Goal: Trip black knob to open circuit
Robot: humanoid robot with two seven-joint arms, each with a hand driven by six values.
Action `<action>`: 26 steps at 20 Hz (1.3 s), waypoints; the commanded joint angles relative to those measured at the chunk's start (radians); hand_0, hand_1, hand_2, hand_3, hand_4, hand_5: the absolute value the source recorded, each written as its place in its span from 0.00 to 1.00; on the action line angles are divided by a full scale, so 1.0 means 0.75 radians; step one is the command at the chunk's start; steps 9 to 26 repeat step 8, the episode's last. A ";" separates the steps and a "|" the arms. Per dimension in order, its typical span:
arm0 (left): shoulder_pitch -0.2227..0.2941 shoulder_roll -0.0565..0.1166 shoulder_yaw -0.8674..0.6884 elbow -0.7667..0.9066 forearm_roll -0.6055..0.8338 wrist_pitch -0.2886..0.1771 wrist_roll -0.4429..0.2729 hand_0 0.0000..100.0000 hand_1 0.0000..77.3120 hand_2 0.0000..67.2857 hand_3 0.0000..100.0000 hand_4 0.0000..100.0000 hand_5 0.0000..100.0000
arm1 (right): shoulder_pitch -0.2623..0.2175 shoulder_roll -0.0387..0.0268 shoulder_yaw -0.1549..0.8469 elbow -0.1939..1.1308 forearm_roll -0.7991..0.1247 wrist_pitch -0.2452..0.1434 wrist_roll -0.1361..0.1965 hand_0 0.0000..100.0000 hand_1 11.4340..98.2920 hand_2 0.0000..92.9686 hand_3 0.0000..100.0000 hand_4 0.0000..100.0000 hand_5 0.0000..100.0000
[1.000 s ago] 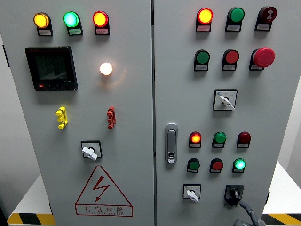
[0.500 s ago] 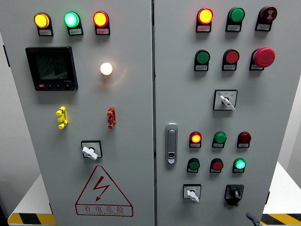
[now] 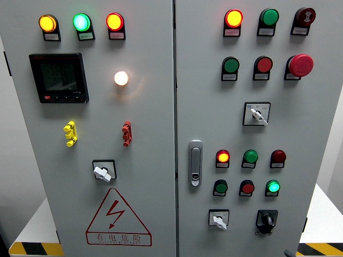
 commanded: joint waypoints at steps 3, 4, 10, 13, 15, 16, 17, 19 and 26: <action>0.000 0.001 0.000 0.000 0.000 0.000 0.000 0.00 0.04 0.19 0.21 0.07 0.02 | 0.007 0.0001 -0.001 0.000 0.000 0.000 0.004 1.00 0.40 0.13 0.33 0.30 0.53; 0.000 0.001 0.000 0.000 0.000 0.000 0.000 0.00 0.04 0.19 0.21 0.07 0.02 | 0.007 0.0001 -0.001 0.000 0.000 0.000 0.004 1.00 0.39 0.13 0.33 0.29 0.52; 0.000 -0.001 0.000 0.000 0.000 0.000 0.000 0.00 0.04 0.19 0.21 0.07 0.02 | 0.007 0.0001 0.001 0.000 0.000 0.000 0.004 1.00 0.39 0.14 0.31 0.25 0.46; 0.000 -0.001 0.000 0.000 0.000 0.000 0.000 0.00 0.04 0.19 0.21 0.07 0.02 | 0.007 0.0001 0.001 0.000 0.000 0.000 0.004 1.00 0.39 0.14 0.31 0.25 0.46; 0.000 -0.001 0.000 0.000 0.000 0.000 0.000 0.00 0.04 0.19 0.21 0.07 0.02 | 0.007 0.0001 0.001 0.000 0.000 0.000 0.004 1.00 0.39 0.14 0.31 0.25 0.46; 0.000 -0.001 0.000 0.000 0.000 0.000 0.000 0.00 0.04 0.19 0.21 0.07 0.02 | 0.007 0.0001 0.001 0.000 0.000 0.000 0.004 1.00 0.39 0.14 0.31 0.25 0.46; 0.000 -0.001 0.000 0.000 0.000 0.000 0.000 0.00 0.04 0.19 0.21 0.07 0.02 | 0.007 0.0001 0.001 0.000 0.000 0.000 0.004 1.00 0.39 0.14 0.31 0.25 0.46; 0.000 -0.001 0.000 0.000 0.000 0.000 0.000 0.00 0.04 0.19 0.21 0.07 0.02 | 0.007 0.0001 0.001 0.000 0.000 0.000 0.004 1.00 0.39 0.14 0.31 0.25 0.46; 0.000 -0.001 0.000 0.000 0.000 0.000 0.000 0.00 0.04 0.19 0.21 0.07 0.02 | 0.007 0.0001 0.001 0.000 0.000 0.000 0.004 1.00 0.39 0.14 0.31 0.25 0.46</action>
